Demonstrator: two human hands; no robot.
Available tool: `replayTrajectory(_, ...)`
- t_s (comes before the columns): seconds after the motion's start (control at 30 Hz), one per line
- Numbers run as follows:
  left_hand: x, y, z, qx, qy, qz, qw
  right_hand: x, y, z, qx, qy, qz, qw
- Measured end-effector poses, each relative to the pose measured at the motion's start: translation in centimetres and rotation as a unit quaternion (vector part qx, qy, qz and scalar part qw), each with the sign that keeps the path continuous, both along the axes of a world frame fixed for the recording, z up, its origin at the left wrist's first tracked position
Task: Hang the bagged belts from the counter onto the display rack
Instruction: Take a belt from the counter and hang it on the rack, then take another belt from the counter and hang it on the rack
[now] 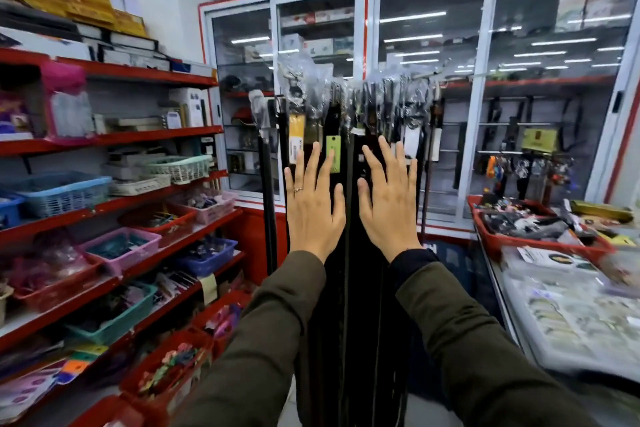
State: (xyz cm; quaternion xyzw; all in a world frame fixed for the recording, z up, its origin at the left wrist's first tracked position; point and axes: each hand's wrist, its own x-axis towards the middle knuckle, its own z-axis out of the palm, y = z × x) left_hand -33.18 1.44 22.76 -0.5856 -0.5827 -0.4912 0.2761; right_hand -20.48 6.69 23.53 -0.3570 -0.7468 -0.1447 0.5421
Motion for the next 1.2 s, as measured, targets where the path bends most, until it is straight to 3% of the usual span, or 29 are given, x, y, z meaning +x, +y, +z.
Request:
replayTrajectory(0.47, 12.5, -1.8, -13.5, -0.157, -0.014, -0.114, 0.981, 14.2, -5.3, -13.0, -0.16, -0.067, -0.169, 0.97)
replayTrajectory(0.73, 21.4, -4.5, -19.5, -0.226, 0.038, -0.25, 0.941, 25.2, -11.9, -19.7, -0.26, -0.058, -0.28, 0.922)
replayTrajectory(0.83, 24.7, -6.1, -22.0, -0.262, 0.065, -0.318, 0.909, 29.1, -14.9, -22.0, -0.316, -0.05, -0.319, 0.892)
replayTrajectory(0.93, 27.5, -7.4, -24.3, -0.31, 0.105, -0.407, 0.853, 32.6, -18.3, -23.1, -0.397, -0.068, -0.351, 0.845)
replayTrajectory(1.07, 30.1, -9.1, -26.6, -0.393, 0.141, -0.519, 0.746, 36.3, -21.7, -23.1, -0.598, -0.073, -0.259, 0.755)
replayTrajectory(1.2, 31.6, -10.3, -27.8, -0.438, 0.212, -0.534, 0.691, 38.1, -24.7, -23.0, -0.694, -0.018, -0.215, 0.686)
